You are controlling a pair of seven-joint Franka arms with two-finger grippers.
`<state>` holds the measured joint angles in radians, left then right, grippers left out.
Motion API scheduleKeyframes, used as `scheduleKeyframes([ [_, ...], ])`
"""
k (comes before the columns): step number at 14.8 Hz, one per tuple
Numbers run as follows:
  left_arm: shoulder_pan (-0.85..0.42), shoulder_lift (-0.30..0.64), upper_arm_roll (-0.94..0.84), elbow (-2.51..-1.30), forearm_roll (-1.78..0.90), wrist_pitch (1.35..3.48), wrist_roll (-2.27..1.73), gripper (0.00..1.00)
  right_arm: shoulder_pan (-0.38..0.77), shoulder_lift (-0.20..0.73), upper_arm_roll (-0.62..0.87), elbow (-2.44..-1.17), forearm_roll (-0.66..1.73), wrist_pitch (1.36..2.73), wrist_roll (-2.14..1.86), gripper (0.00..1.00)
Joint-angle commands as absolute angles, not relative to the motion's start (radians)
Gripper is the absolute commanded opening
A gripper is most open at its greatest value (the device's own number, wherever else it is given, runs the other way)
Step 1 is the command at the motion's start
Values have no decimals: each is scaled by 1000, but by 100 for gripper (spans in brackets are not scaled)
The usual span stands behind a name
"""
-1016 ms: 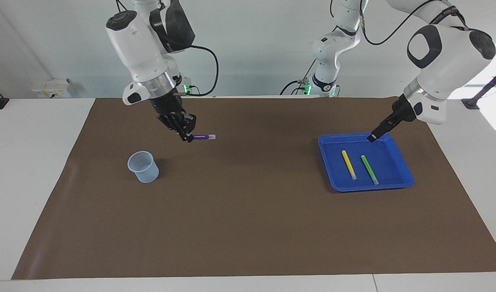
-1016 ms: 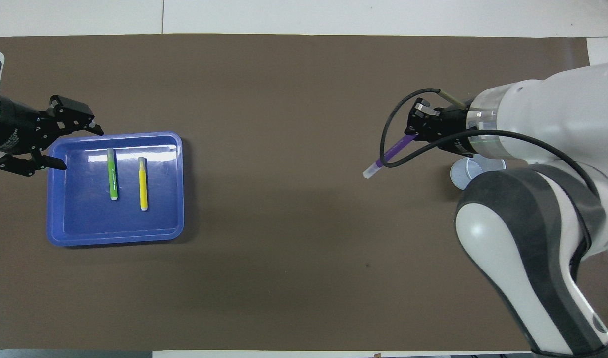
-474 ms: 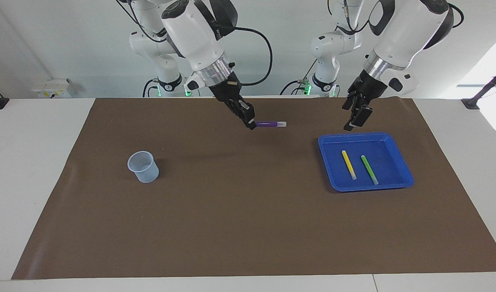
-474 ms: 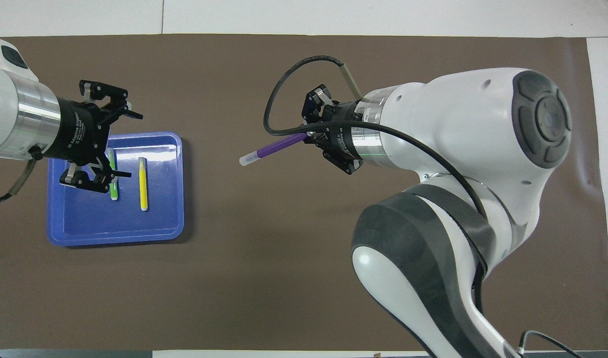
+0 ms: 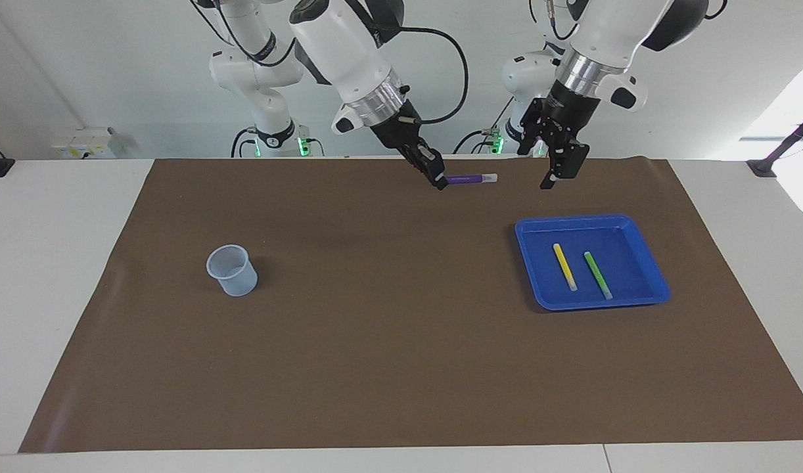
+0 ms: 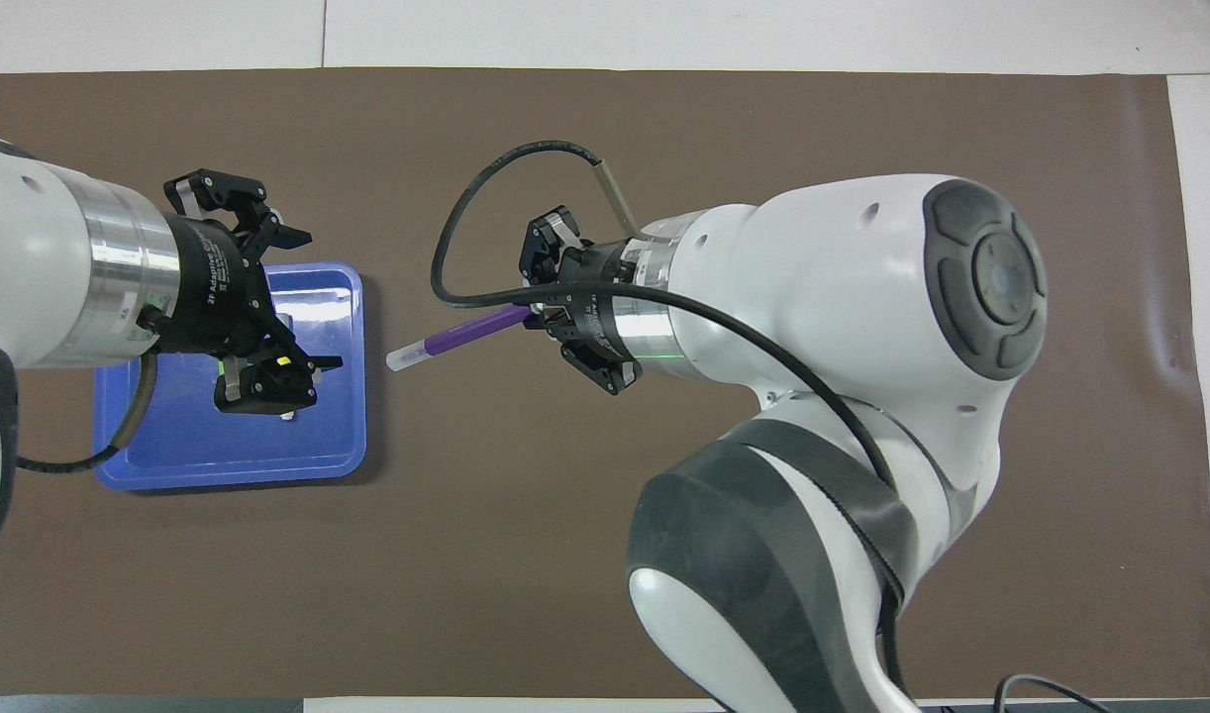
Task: Right arm passes pens to left for tray arrangement
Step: 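Carry the purple pen with the right gripper toward the left gripper, then grasp the purple pen with the left gripper and open the right gripper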
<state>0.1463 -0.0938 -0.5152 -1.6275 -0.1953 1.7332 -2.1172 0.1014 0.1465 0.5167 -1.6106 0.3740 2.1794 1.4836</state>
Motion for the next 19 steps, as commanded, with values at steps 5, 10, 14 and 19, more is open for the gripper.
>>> scheduleKeyframes([
  [5,66,-185,-509,-1712,-196,1743,-2330,100,97,192,554,-1591,388,2252,1546,0],
  [10,23,-209,-522,-1815,-198,1831,-2359,100,98,193,554,-1597,390,2261,1546,0],
  [14,21,-209,-522,-1859,-198,1904,-2359,100,98,192,554,-1606,390,2276,1545,0],
  [19,31,-204,-522,-1864,-196,1933,-2350,100,98,192,554,-1606,387,2276,1545,0],
])
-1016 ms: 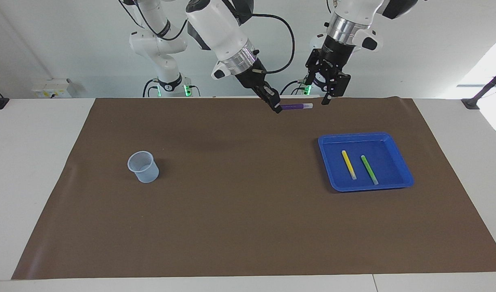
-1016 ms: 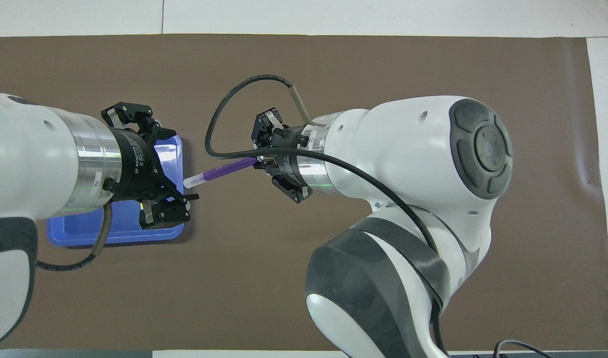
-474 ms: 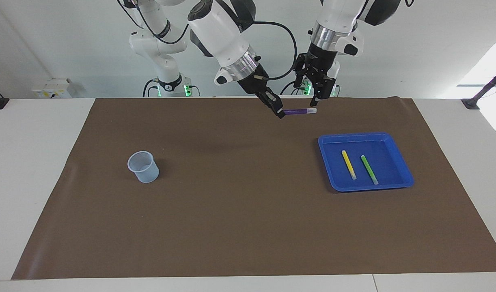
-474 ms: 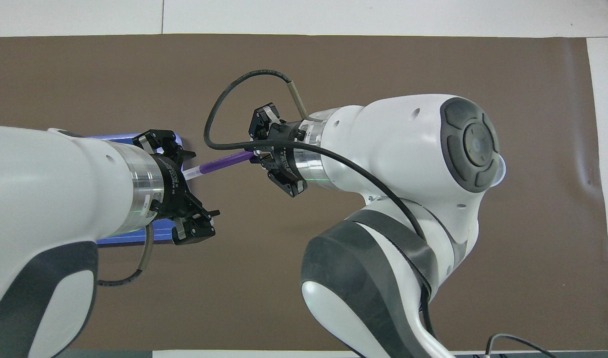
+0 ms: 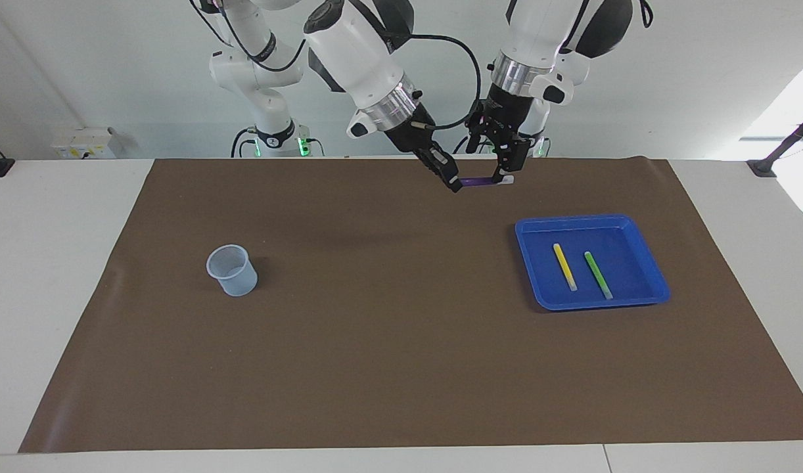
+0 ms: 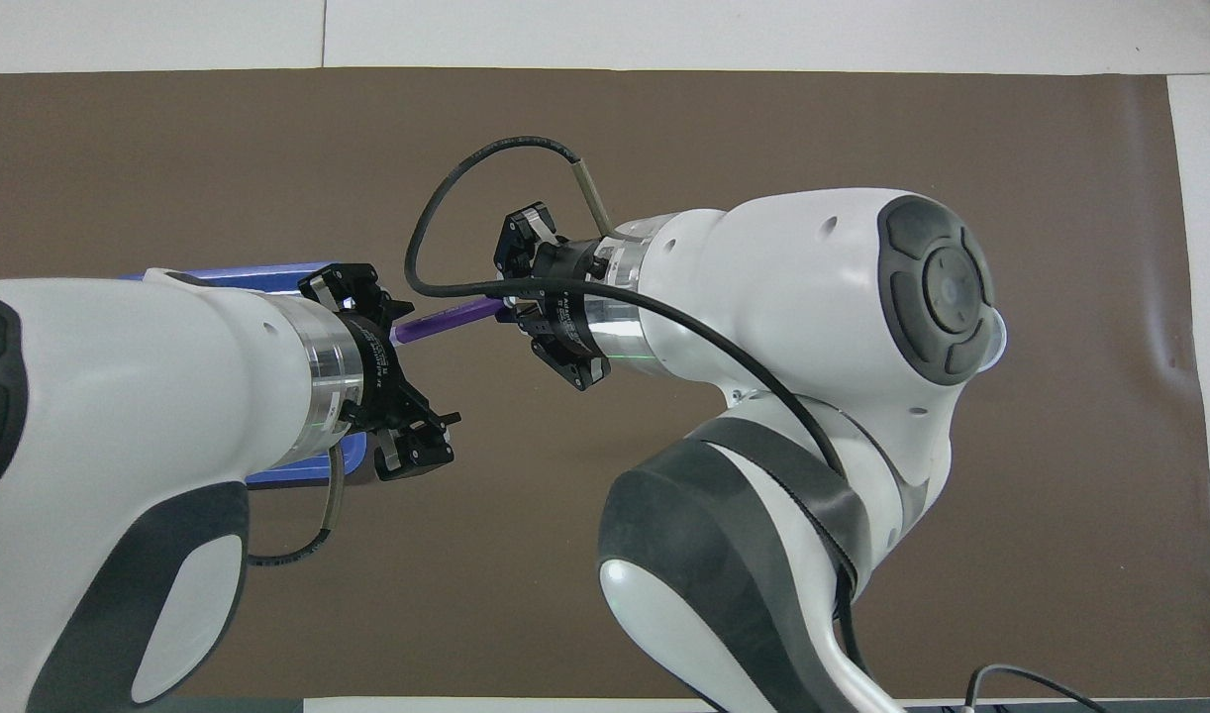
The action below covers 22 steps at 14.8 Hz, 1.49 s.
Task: Right arm passes pens to left for tray arrangement
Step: 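Grasp the purple pen with the left gripper and open the right gripper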
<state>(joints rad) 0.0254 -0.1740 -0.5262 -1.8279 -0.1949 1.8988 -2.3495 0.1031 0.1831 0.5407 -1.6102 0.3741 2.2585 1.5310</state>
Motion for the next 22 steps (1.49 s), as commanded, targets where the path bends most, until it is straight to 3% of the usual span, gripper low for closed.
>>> scheduleKeyframes([
  [1,34,-198,-522,-1864,-196,1942,-2349,100,98,192,554,-1606,387,2276,1545,0],
  [8,34,-195,-522,-1901,-196,2003,-2292,99,98,190,554,-1611,383,2278,1542,0],
  [9,35,-196,-522,-1901,-196,2003,-2292,95,98,190,554,-1611,382,2276,1540,0],
  [12,35,-193,-522,-1893,-196,2003,-2295,67,98,190,554,-1614,382,2276,1539,0],
  [16,37,-192,-520,-1887,-196,2003,-2296,4,98,190,554,-1612,380,2278,1539,0],
  [17,37,-192,-520,-1887,-196,2003,-2296,0,98,190,554,-1614,380,2278,1539,0],
  [22,41,-190,-518,-1885,-175,2006,-2301,0,98,190,554,-1614,379,2275,1537,0],
])
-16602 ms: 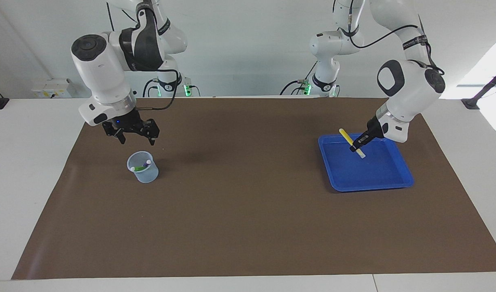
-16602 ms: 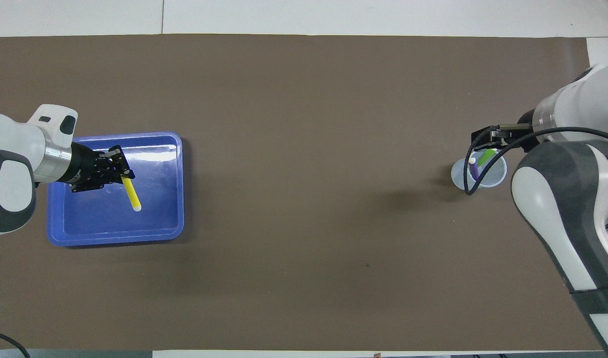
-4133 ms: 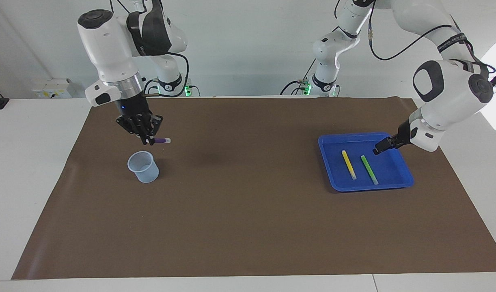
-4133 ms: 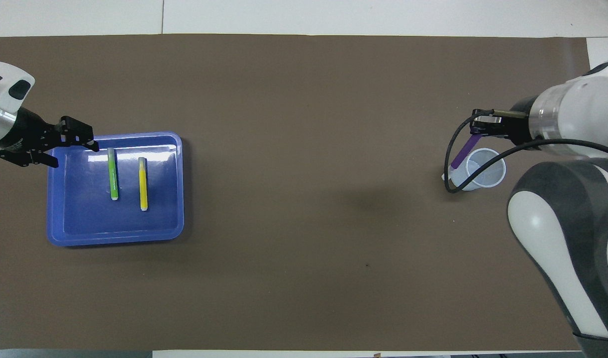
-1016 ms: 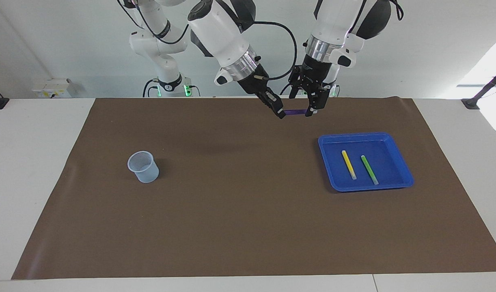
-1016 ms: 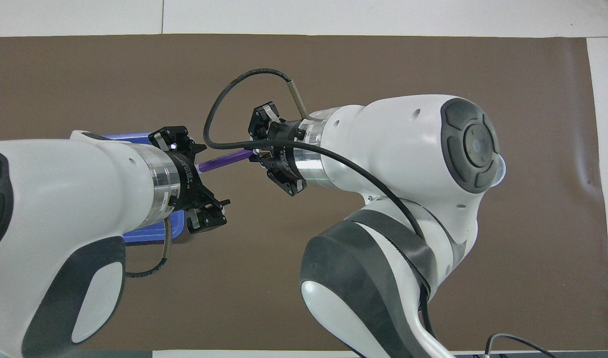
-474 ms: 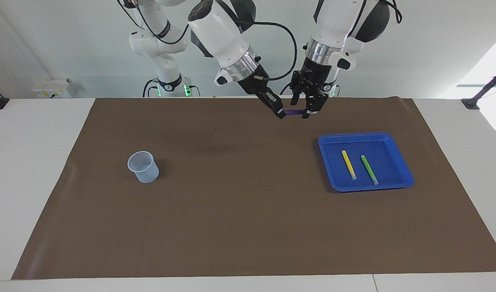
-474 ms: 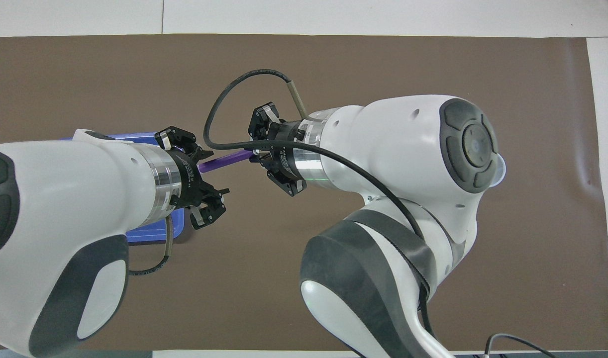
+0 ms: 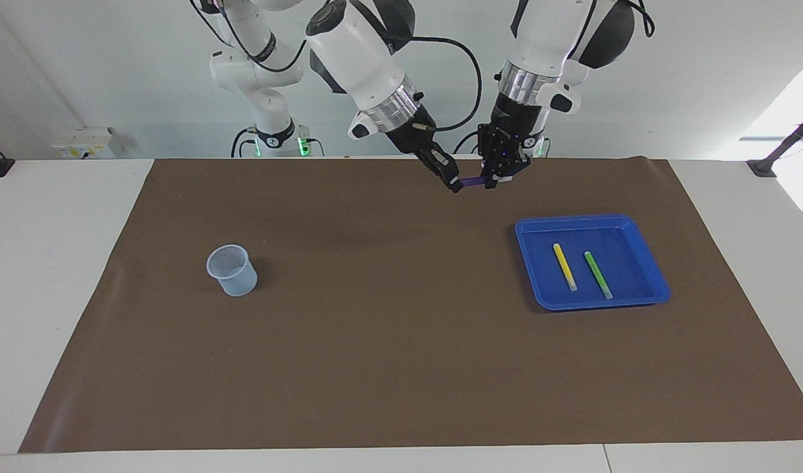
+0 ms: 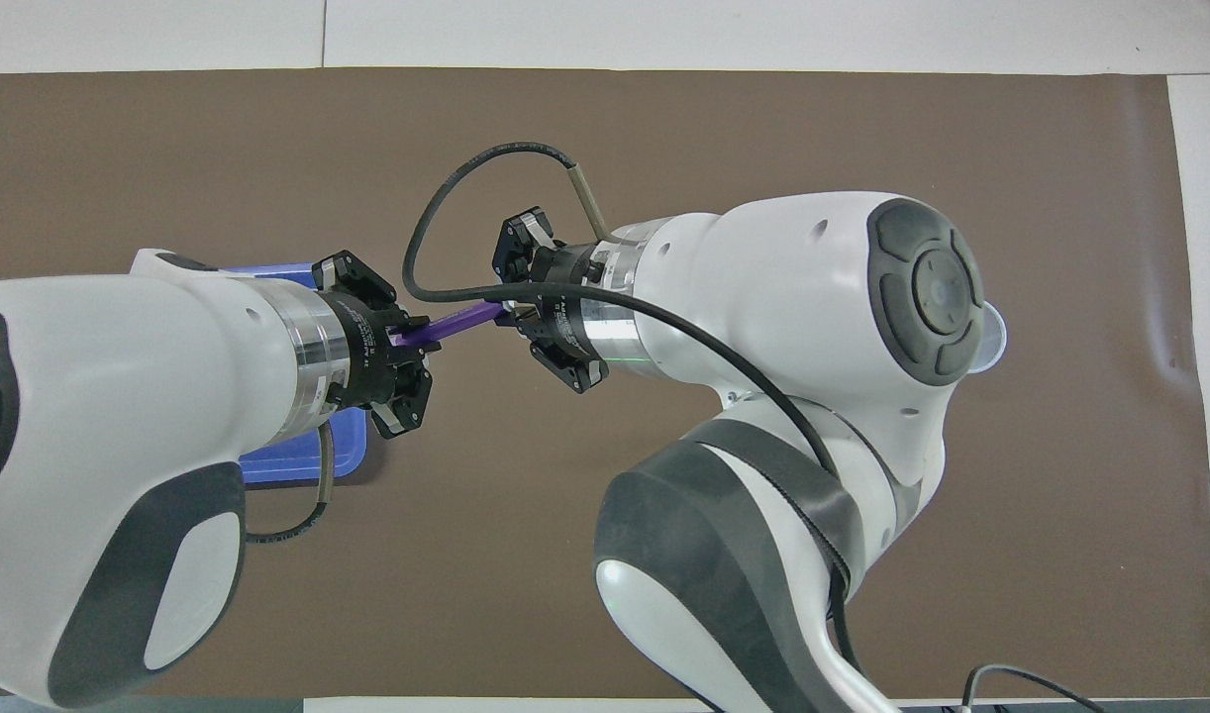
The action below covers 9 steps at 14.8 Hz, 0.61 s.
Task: Right arm passes pens to left for tray arrangement
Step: 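Grasp the purple pen with the left gripper and open the right gripper, then lower the purple pen into the tray while the right gripper returns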
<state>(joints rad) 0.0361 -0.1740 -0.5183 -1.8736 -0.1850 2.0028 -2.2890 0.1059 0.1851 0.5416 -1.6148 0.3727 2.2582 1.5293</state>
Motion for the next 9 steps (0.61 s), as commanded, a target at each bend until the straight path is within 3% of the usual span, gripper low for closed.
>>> scheduleKeyframes([
  [1,41,-190,-518,-1885,-173,2008,-2301,0,98,190,552,-1614,376,2270,1536,12],
  [2,41,-189,-518,-1881,-172,2008,-2301,0,98,190,548,-1612,371,2267,1528,63],
  [3,43,-183,-518,-1878,-169,2006,-2301,0,97,190,542,-1611,358,2260,1517,93],
  [5,44,-176,-518,-1867,-160,2006,-2301,0,95,186,508,-1611,283,2241,1488,100],
  [9,69,-172,-517,-1868,-158,2009,-2261,0,97,128,373,-1698,221,2131,1179,100],
])
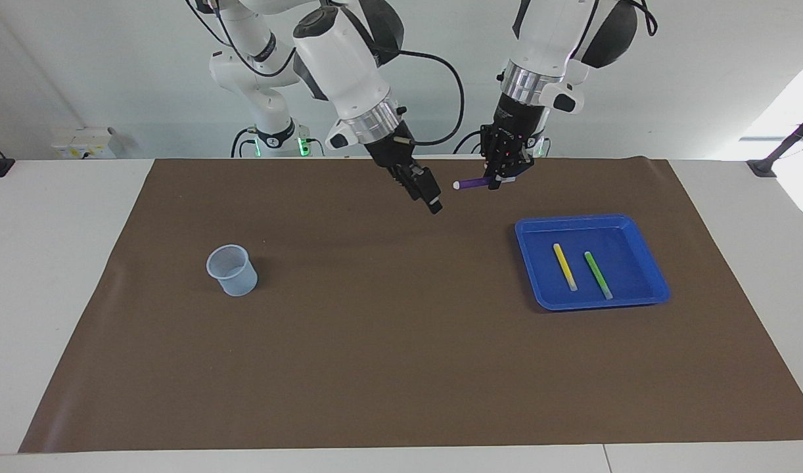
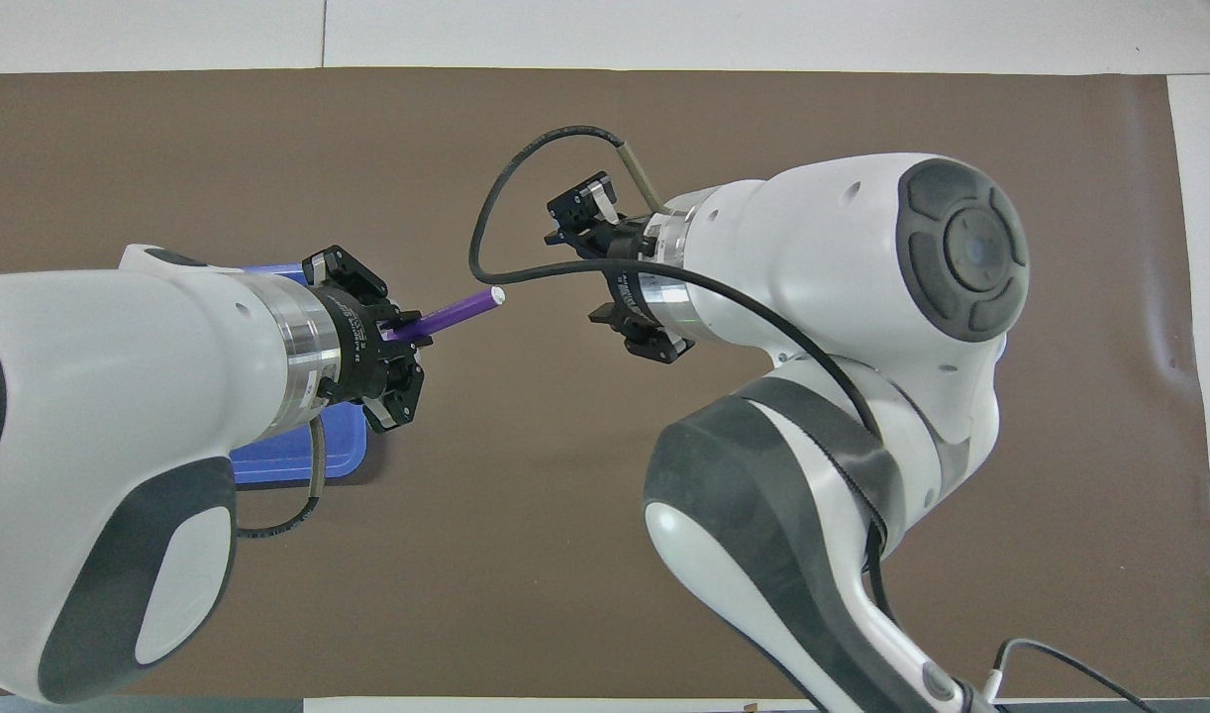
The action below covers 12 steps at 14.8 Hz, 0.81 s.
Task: Right arm passes pens to left for tray arrangement
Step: 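Lower the purple pen into the tray while the right gripper returns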
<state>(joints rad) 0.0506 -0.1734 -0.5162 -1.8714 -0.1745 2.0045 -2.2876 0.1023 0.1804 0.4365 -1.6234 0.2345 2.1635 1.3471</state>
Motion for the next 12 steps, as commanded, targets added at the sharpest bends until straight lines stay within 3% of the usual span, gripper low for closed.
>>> scheduleKeyframes([
  [1,92,-164,-514,-1867,-158,2010,-2209,0,95,111,341,-1730,219,2120,1082,100],
  [6,250,-170,-509,-1893,-176,1953,-1836,0,97,5,183,-1972,218,2152,651,100],
  [12,454,-170,-506,-1954,-219,1896,-1326,0,95,9,-29,-2017,80,2160,296,100],
])
